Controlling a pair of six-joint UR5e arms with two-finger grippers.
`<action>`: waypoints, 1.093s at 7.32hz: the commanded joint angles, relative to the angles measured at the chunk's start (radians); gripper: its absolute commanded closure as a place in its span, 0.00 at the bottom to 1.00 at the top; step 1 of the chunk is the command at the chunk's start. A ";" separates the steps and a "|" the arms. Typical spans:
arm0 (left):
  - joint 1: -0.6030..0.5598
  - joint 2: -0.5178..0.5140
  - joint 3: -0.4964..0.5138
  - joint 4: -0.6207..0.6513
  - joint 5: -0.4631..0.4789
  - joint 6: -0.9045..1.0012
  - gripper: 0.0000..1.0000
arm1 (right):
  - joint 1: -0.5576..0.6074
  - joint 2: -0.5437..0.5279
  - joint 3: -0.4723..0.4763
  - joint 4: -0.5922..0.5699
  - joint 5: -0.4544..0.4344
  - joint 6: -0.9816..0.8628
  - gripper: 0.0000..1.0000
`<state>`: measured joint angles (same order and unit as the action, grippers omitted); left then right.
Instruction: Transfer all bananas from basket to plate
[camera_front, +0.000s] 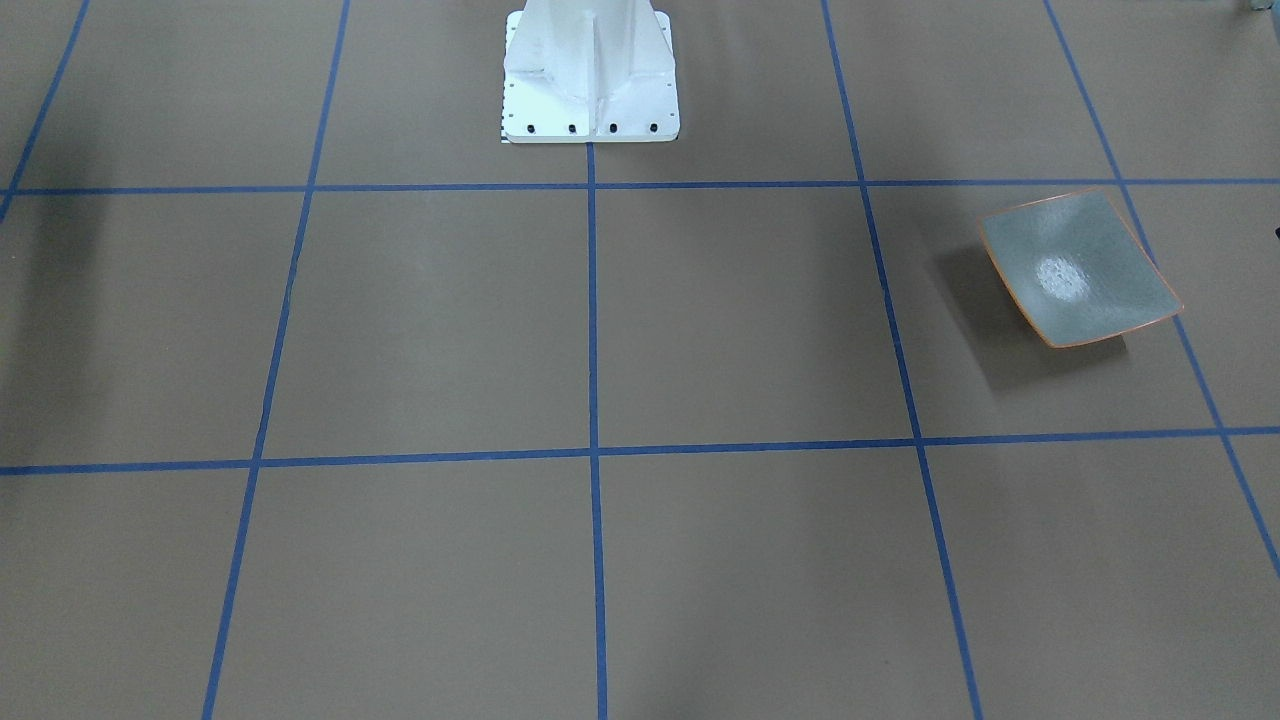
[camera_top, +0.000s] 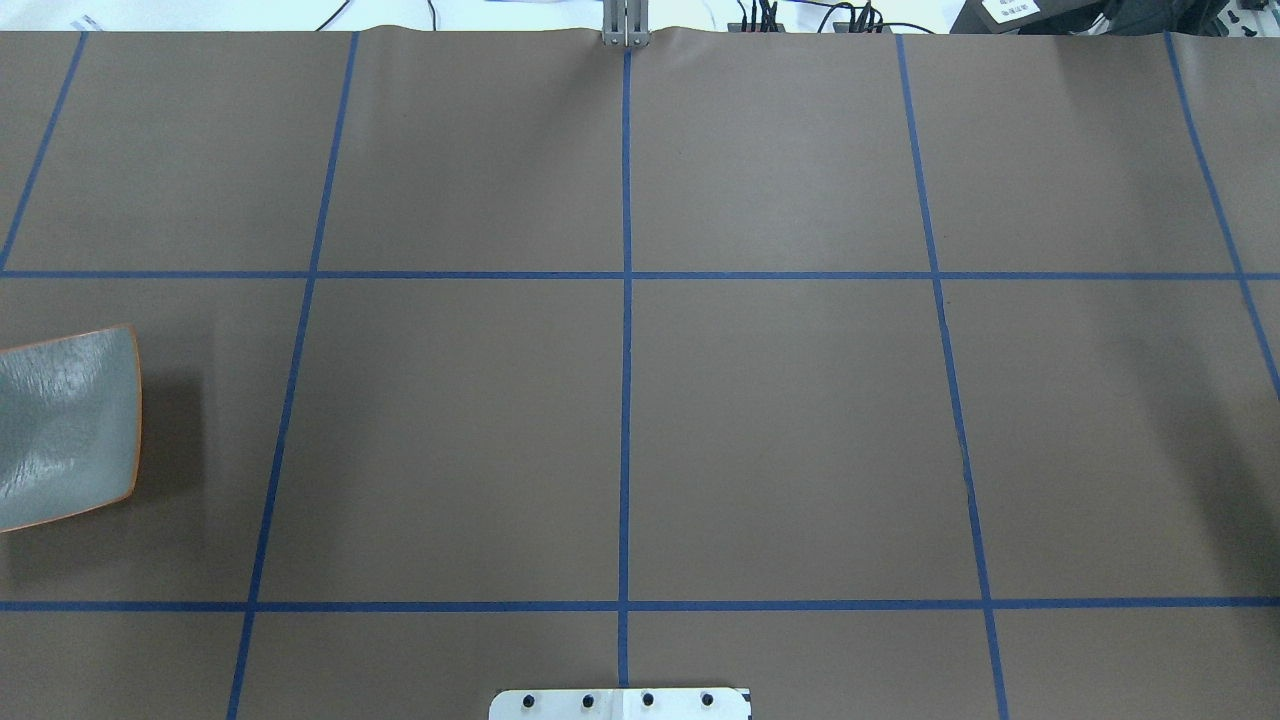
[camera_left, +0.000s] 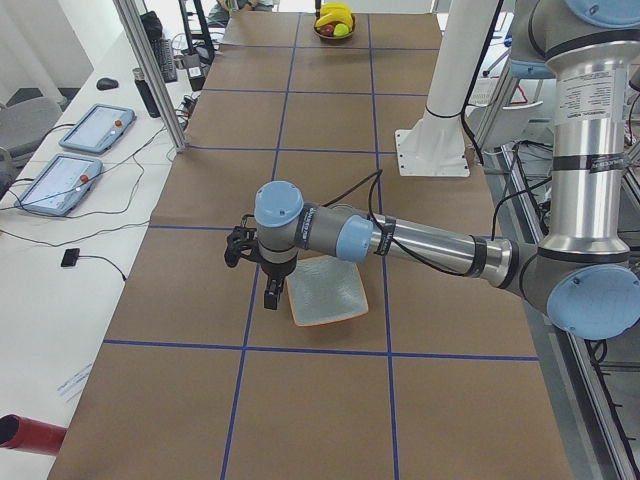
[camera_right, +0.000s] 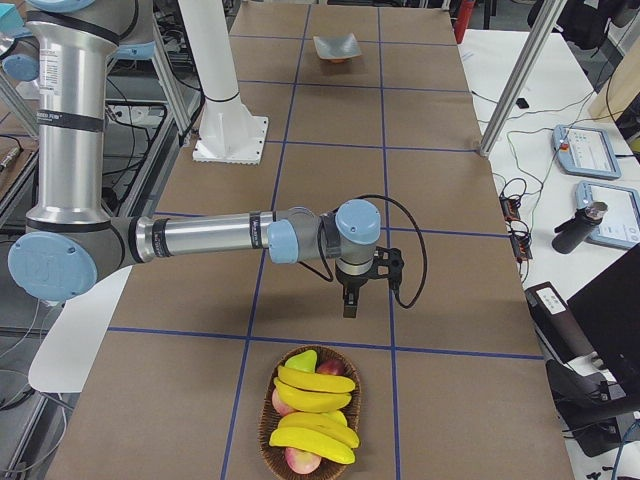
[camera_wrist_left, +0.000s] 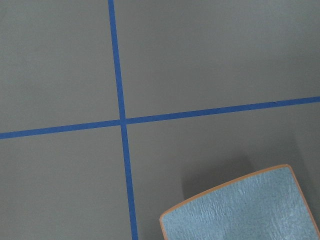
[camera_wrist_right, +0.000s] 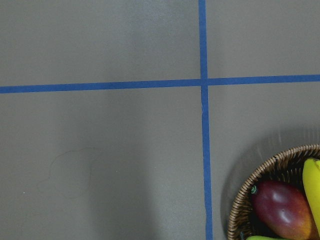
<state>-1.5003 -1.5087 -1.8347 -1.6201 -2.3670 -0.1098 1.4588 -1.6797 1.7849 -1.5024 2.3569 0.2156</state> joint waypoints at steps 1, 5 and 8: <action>0.000 0.001 0.000 0.000 0.000 -0.001 0.00 | -0.011 -0.063 0.017 0.117 -0.022 -0.012 0.00; 0.002 0.008 -0.001 -0.003 -0.001 -0.052 0.00 | -0.028 -0.072 0.011 0.120 -0.100 -0.010 0.00; 0.005 0.007 0.000 -0.003 0.000 -0.073 0.00 | -0.026 -0.077 0.007 0.152 -0.090 -0.005 0.00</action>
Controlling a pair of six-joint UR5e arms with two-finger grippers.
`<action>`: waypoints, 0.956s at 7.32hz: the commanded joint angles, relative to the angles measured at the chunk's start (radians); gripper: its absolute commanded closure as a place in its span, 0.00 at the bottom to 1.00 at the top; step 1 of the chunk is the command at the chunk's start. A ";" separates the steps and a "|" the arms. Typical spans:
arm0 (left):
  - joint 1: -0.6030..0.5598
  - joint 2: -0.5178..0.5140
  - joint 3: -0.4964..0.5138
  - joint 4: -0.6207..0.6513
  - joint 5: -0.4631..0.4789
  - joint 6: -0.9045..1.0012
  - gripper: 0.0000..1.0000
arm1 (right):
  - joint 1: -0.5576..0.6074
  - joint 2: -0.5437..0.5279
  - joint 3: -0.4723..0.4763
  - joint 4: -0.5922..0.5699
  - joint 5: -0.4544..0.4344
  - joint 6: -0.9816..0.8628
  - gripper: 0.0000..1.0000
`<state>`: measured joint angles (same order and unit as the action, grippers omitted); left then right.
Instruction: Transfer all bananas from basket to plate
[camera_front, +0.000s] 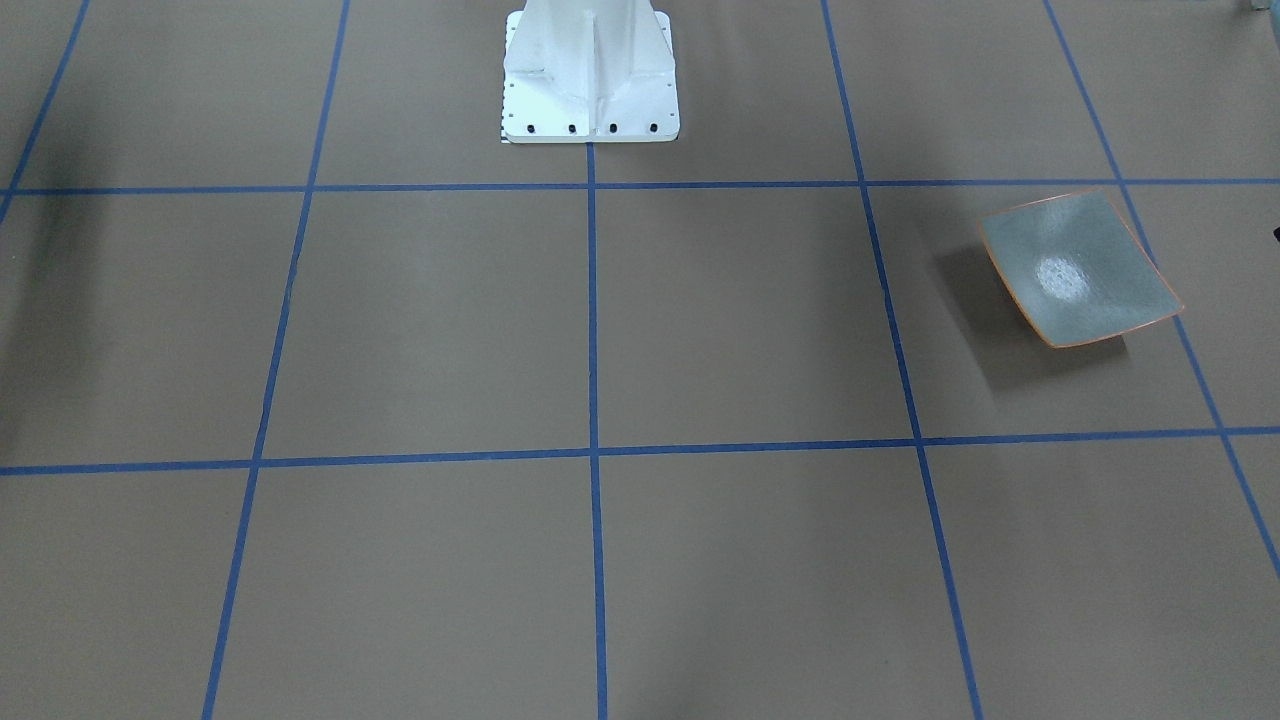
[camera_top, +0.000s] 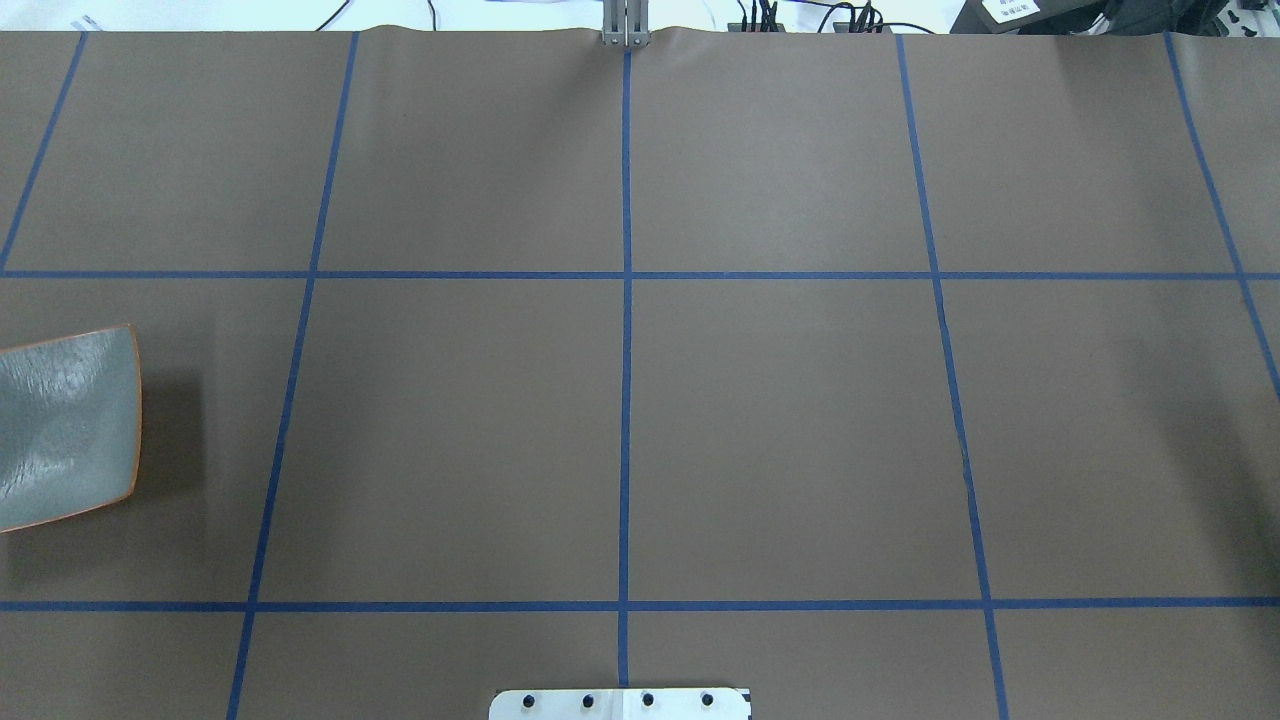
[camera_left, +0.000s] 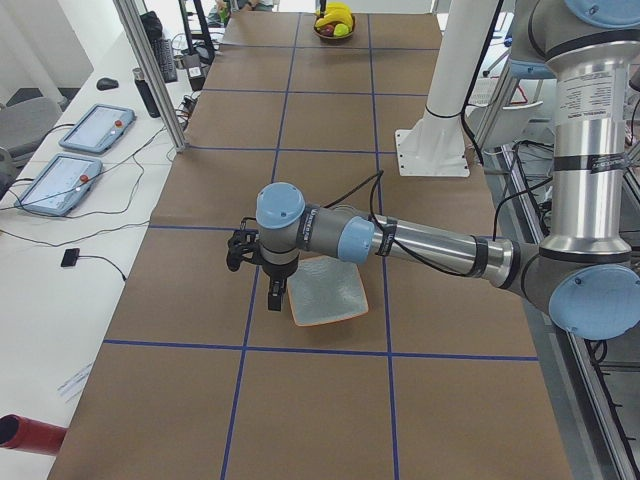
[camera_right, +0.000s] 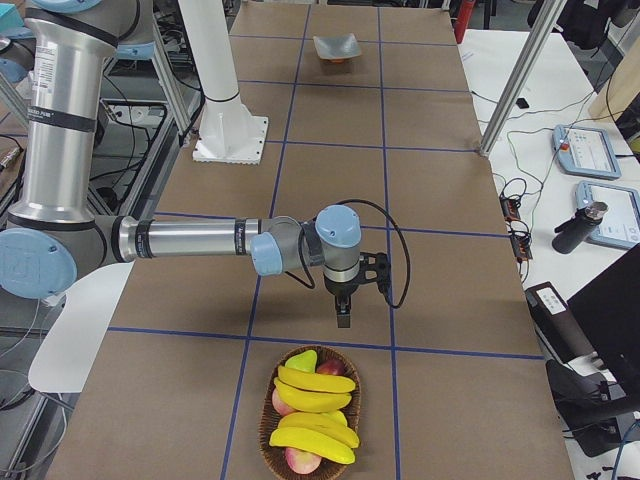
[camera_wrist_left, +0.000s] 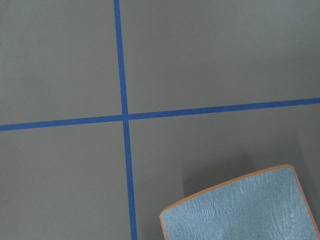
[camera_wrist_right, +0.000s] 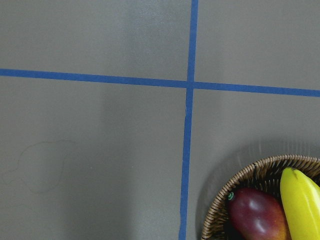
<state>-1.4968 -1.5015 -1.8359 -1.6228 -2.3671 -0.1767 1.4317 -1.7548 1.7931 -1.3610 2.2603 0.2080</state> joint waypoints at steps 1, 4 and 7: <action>0.001 0.000 0.003 0.000 0.002 -0.004 0.00 | 0.000 0.000 -0.009 0.011 0.007 0.007 0.00; 0.004 0.001 0.007 0.001 0.003 -0.004 0.00 | -0.054 -0.021 -0.024 0.037 -0.191 -0.050 0.00; 0.004 0.000 0.009 0.000 0.002 -0.006 0.00 | -0.065 0.053 -0.167 0.014 -0.280 -0.082 0.01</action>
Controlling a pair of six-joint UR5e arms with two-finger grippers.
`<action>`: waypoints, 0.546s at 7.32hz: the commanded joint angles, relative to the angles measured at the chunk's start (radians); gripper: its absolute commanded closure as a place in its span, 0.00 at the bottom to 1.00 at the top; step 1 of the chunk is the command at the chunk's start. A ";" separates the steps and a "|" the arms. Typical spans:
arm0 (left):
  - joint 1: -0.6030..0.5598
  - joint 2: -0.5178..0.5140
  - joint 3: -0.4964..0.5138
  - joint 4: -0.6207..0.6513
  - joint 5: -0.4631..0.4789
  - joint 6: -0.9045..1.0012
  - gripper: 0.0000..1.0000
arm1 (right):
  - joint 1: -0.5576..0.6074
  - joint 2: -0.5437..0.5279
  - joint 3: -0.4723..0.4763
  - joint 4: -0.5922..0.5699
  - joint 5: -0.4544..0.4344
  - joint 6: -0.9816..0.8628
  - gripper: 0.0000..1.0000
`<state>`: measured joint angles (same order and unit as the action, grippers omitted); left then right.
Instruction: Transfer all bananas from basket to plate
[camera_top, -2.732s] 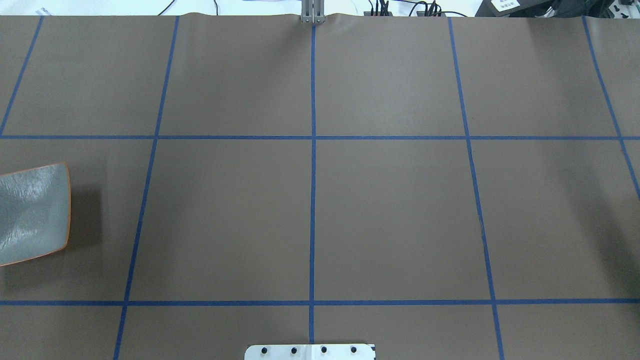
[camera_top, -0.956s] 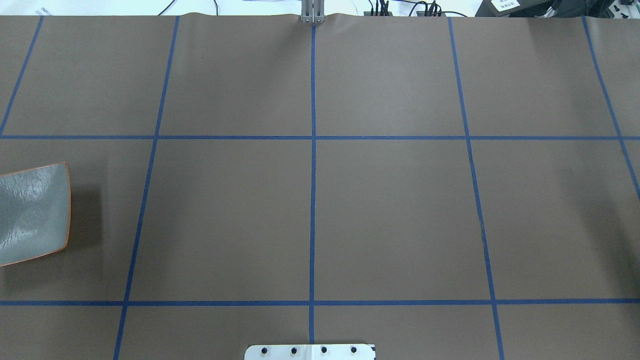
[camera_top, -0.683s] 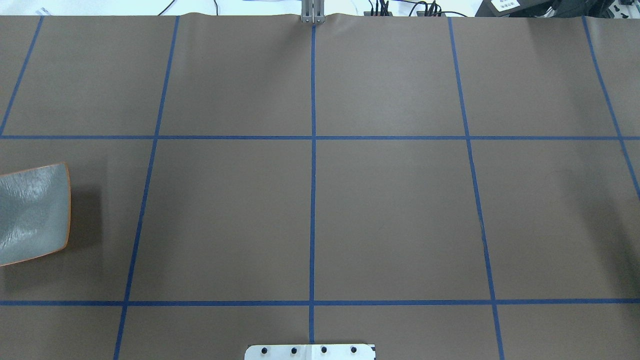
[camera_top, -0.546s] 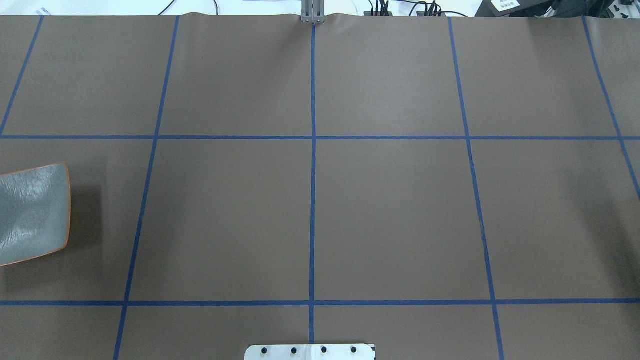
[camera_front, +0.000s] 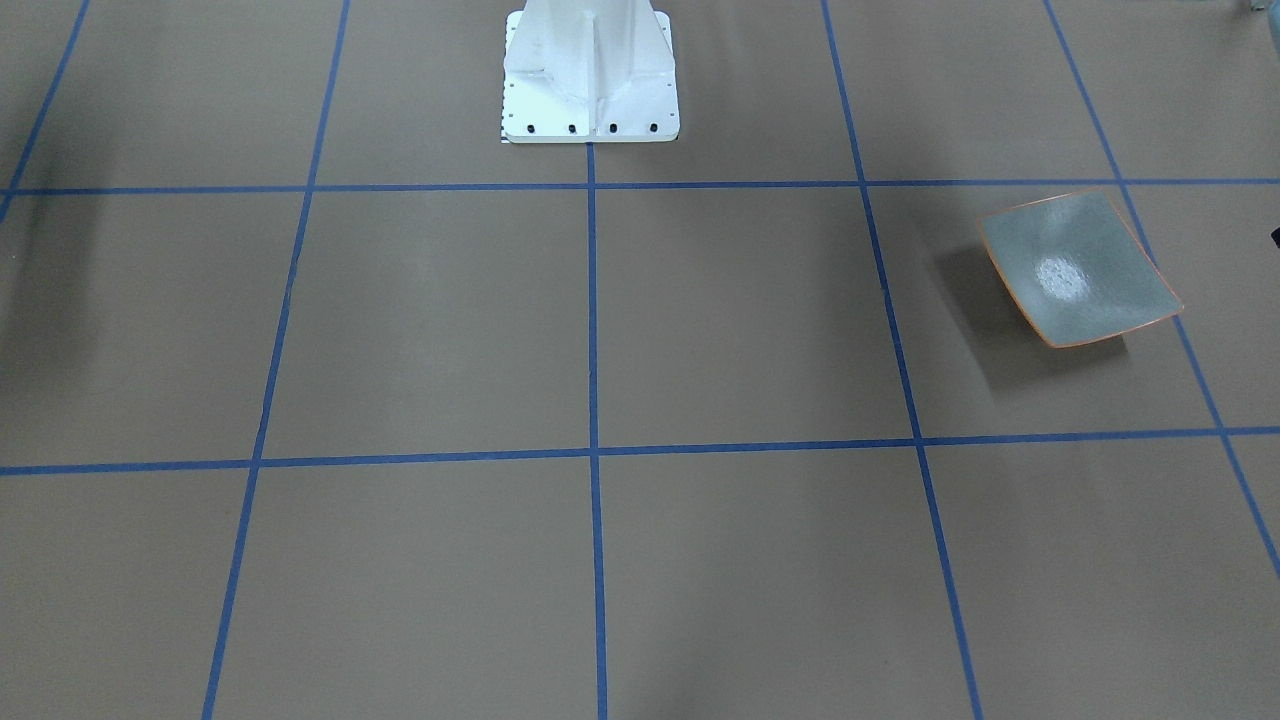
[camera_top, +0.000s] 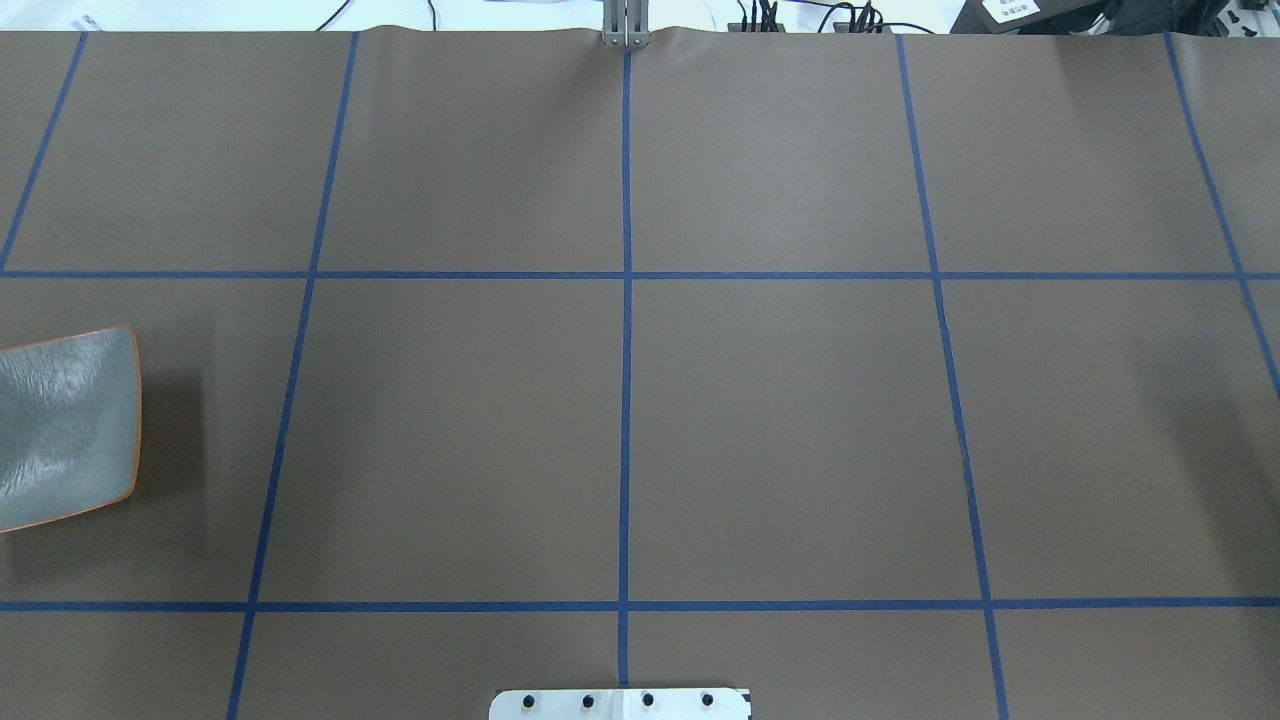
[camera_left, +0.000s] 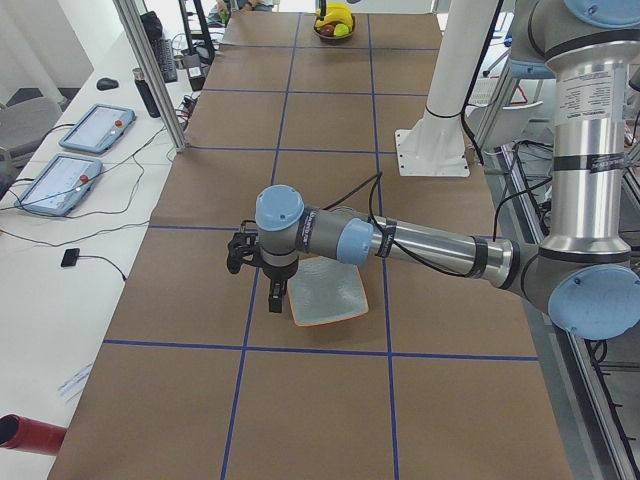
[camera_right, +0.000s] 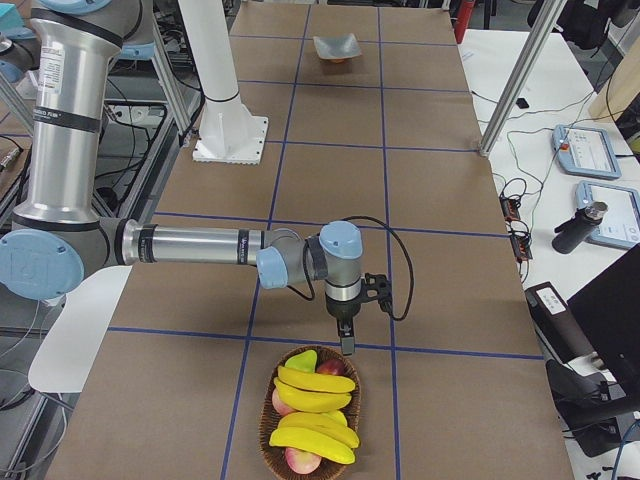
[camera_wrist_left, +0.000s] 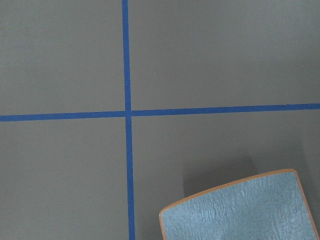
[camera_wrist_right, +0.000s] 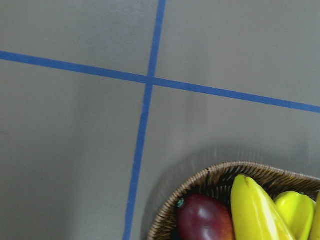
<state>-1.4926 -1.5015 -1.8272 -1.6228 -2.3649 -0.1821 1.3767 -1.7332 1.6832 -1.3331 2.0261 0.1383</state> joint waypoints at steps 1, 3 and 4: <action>0.000 0.000 -0.004 0.000 0.000 0.000 0.00 | -0.031 0.081 -0.081 -0.091 -0.058 -0.013 0.01; 0.000 0.000 -0.004 -0.002 0.000 0.000 0.00 | -0.033 0.098 -0.089 -0.153 -0.069 -0.160 0.09; 0.000 0.000 -0.004 -0.002 -0.002 0.000 0.00 | -0.034 0.101 -0.114 -0.156 -0.072 -0.173 0.09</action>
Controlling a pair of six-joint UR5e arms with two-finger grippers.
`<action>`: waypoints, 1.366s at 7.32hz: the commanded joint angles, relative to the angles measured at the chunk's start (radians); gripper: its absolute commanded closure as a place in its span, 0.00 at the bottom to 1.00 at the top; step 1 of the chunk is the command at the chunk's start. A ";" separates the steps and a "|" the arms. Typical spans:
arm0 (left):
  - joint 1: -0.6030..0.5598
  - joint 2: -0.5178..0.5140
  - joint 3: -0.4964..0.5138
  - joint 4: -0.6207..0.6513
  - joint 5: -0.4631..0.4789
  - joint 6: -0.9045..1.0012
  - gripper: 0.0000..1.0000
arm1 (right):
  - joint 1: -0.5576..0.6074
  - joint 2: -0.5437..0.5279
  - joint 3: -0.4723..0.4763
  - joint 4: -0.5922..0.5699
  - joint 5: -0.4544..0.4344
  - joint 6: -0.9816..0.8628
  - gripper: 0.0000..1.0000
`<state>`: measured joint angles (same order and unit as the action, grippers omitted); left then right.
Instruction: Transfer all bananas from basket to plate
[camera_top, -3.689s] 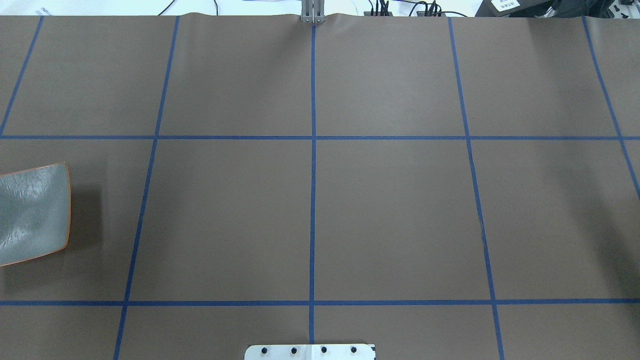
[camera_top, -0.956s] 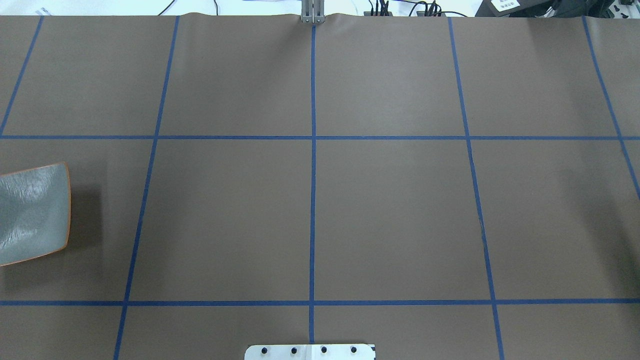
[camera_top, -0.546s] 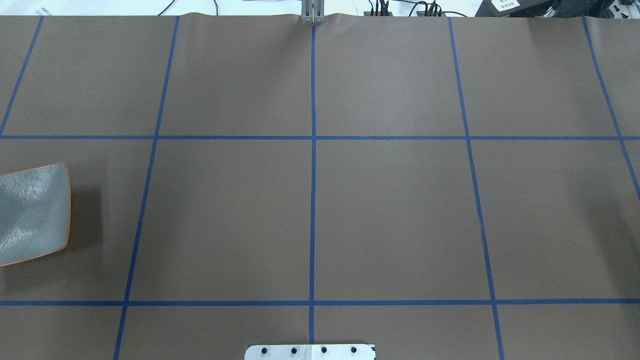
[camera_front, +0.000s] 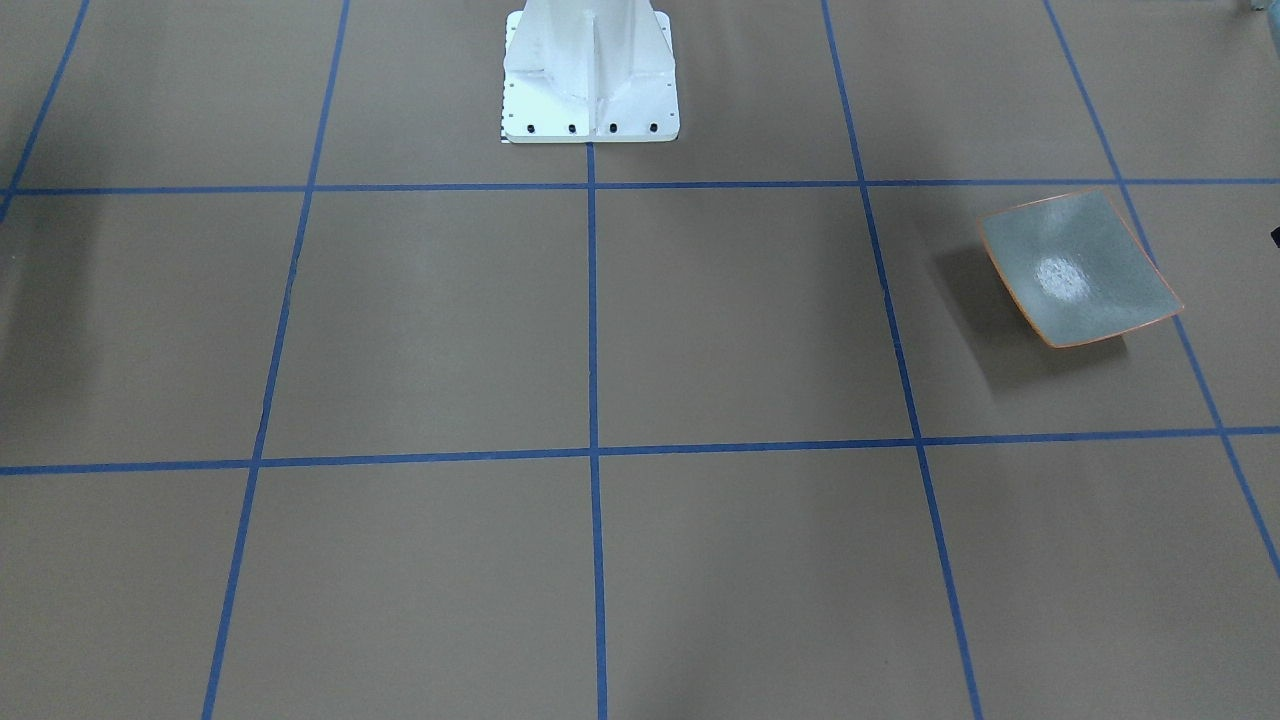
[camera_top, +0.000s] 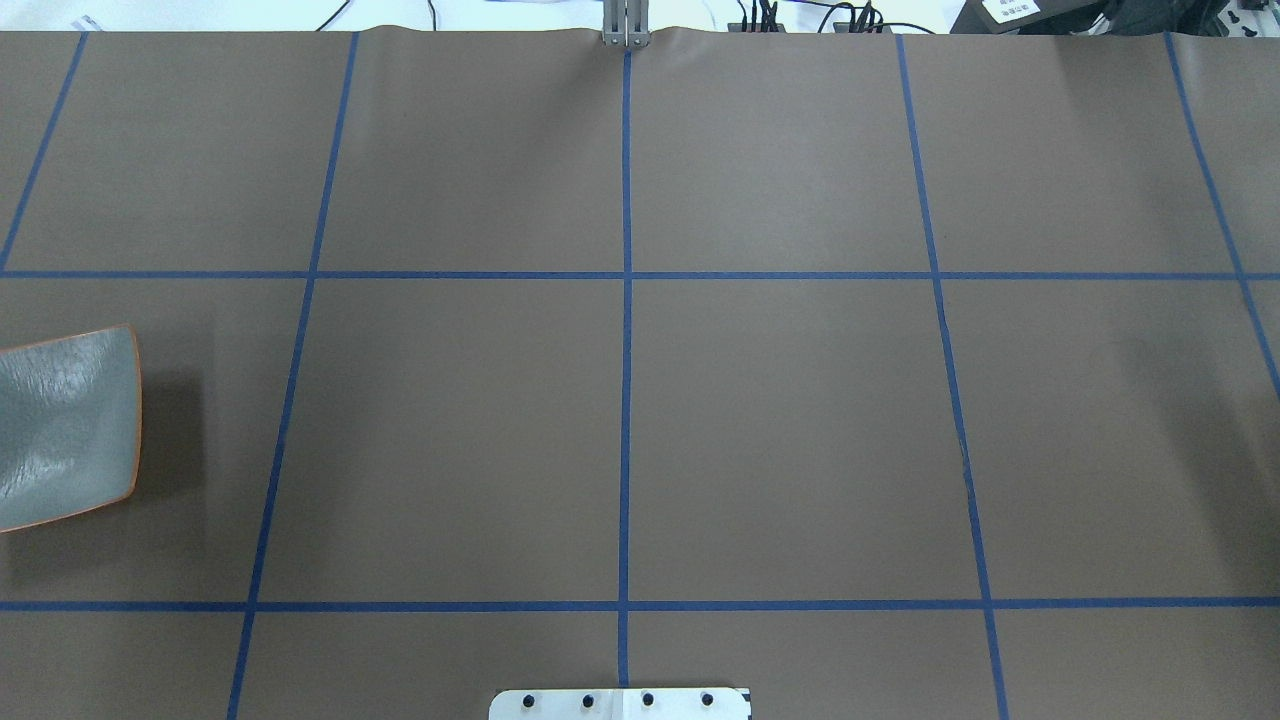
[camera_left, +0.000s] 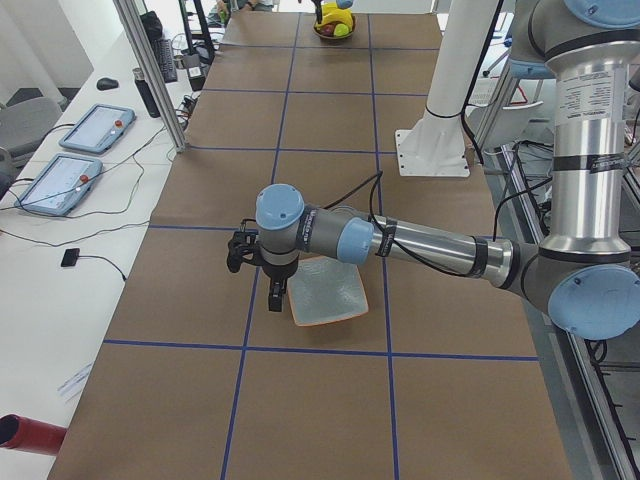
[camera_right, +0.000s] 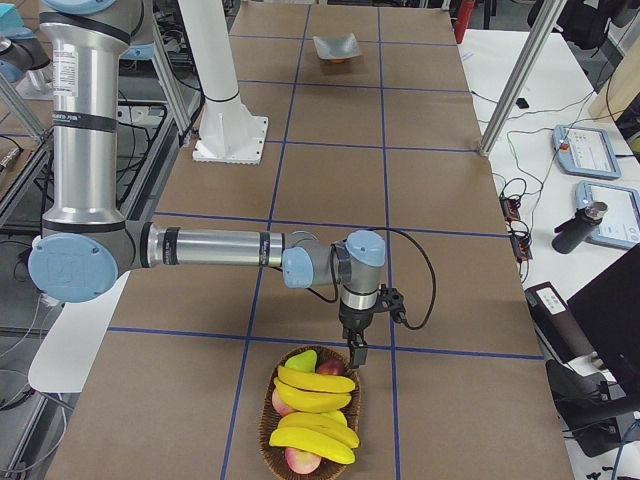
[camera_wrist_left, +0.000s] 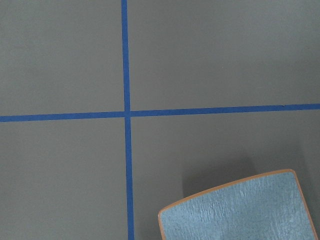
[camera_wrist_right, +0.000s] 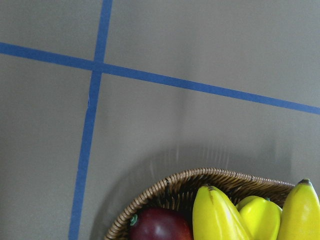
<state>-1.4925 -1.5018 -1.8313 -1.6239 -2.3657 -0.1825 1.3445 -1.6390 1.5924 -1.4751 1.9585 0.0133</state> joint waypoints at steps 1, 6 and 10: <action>0.000 0.000 0.000 0.001 -0.001 -0.002 0.00 | -0.001 0.002 -0.038 -0.016 -0.006 -0.074 0.11; 0.000 0.000 -0.003 -0.001 0.000 -0.002 0.00 | -0.002 0.005 -0.088 -0.016 -0.006 -0.160 0.18; 0.000 0.000 -0.006 -0.001 0.000 -0.002 0.00 | -0.002 0.007 -0.124 -0.013 -0.010 -0.199 0.22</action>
<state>-1.4926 -1.5018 -1.8374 -1.6239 -2.3654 -0.1840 1.3422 -1.6324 1.4823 -1.4900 1.9494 -0.1789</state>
